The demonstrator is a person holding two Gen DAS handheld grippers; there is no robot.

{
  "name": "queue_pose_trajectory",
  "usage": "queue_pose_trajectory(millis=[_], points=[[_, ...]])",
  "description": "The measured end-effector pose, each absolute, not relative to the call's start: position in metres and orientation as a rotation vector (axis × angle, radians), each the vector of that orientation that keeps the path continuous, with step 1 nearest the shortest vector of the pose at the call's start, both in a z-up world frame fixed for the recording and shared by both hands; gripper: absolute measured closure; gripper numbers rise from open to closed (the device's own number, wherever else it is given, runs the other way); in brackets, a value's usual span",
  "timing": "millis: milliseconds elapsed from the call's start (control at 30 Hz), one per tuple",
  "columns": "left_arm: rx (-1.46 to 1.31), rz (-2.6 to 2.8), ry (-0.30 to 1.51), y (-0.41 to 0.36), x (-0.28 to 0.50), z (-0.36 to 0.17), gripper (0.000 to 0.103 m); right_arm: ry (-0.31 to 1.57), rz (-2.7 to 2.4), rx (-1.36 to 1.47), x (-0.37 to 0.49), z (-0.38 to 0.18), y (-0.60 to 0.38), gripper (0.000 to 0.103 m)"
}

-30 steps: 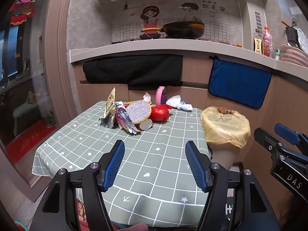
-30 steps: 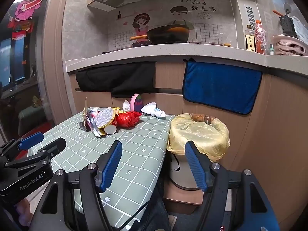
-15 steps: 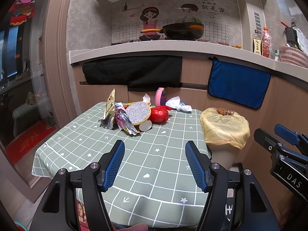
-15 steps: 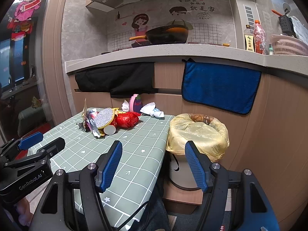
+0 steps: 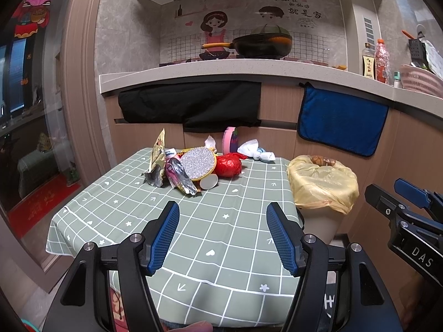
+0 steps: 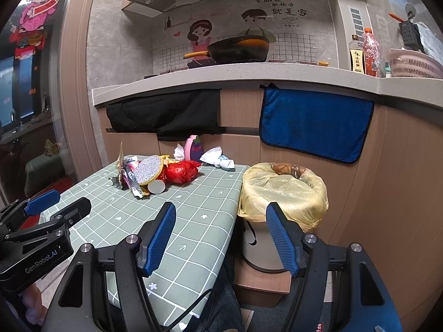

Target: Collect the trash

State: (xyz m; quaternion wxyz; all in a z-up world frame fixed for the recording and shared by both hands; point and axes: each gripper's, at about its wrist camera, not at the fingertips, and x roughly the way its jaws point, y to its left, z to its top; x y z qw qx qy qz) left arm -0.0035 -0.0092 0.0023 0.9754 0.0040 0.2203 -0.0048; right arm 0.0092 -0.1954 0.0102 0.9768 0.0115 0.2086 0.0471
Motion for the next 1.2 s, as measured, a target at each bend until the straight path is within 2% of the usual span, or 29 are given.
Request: queue_pose_trajectory(millis=[1200], points=[[0.005, -0.013, 0.435, -0.0104, -0.0011, 0.0069, 0.037, 0.418, 0.090, 0.027, 0.0072, 0.0101, -0.1975, 0.038]])
